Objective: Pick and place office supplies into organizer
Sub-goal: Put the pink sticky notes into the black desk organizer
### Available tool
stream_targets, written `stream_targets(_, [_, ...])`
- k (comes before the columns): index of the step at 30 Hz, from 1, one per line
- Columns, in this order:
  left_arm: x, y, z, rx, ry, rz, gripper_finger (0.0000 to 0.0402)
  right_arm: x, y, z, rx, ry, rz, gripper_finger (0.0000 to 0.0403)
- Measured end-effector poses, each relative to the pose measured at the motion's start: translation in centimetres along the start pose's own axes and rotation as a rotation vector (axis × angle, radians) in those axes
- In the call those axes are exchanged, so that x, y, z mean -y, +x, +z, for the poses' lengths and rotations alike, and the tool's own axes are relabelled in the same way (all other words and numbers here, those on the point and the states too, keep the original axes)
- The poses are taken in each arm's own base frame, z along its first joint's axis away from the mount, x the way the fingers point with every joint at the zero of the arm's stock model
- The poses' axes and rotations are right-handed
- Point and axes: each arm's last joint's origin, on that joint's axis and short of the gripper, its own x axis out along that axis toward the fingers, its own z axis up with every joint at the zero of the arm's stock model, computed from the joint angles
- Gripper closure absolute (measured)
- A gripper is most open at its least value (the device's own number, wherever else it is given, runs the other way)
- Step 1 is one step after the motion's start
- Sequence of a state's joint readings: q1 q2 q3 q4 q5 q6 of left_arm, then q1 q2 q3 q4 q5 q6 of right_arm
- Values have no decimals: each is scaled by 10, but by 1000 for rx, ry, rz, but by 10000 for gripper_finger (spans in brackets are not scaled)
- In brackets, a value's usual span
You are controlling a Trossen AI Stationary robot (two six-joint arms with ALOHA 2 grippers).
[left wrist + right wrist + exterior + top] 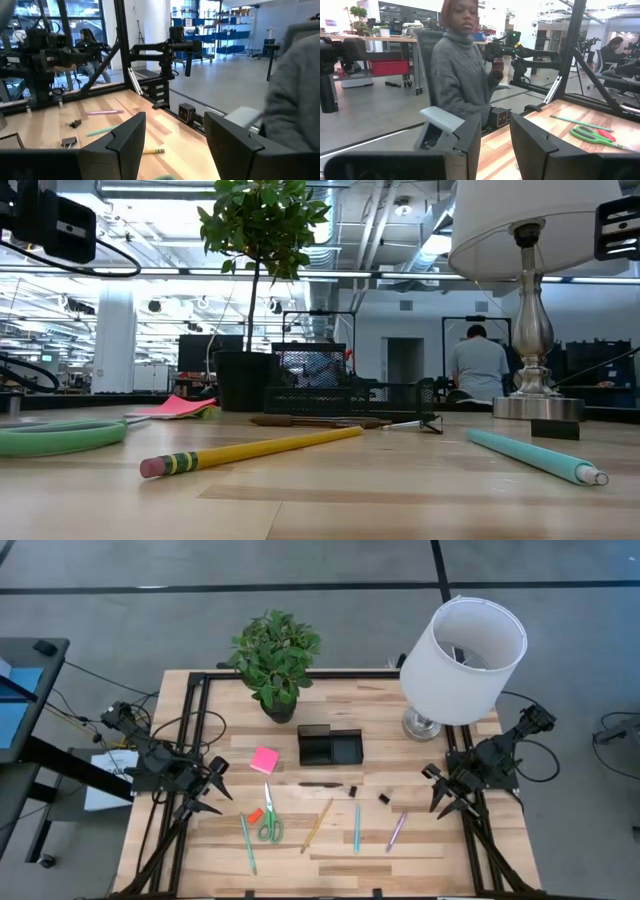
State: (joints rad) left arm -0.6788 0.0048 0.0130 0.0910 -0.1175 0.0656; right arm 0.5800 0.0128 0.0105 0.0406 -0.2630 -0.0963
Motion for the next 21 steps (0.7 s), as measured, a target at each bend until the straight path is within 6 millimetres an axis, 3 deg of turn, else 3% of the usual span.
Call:
stream_targets(8, [-11,4,0,-24,14,364,207,0,0,0,0,0,0,305])
stream_targets(21, [-27,37,-7,-107,-8,479,207,0,0,0,0,0,0,305])
